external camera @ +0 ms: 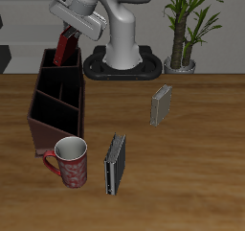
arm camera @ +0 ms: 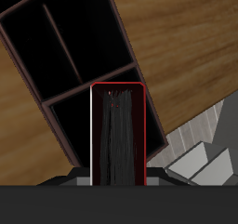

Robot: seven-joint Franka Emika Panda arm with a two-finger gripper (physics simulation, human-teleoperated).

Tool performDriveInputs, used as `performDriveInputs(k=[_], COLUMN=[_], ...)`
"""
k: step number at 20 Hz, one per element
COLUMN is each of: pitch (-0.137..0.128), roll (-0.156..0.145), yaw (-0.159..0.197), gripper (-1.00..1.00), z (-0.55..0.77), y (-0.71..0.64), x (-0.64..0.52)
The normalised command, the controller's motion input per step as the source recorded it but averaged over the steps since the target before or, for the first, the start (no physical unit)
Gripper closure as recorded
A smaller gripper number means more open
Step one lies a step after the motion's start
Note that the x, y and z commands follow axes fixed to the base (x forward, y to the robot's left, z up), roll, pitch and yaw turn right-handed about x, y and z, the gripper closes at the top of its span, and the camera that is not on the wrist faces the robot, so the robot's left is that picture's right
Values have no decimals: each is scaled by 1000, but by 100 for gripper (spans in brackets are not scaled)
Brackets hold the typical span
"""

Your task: Place the red book into the right desk caddy's right compartment

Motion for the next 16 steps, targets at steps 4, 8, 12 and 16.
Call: performDriveInputs(k=[4, 8, 12, 16], pitch=[29, 50, 46, 24], roll=[-24, -1, -24, -23], yaw=[-60, -28, -86, -48], gripper=[100, 100, -100, -100], z=[-143, -81, -34, 92], y=[17, 62, 1, 73], x=[-61, 67, -19, 40])
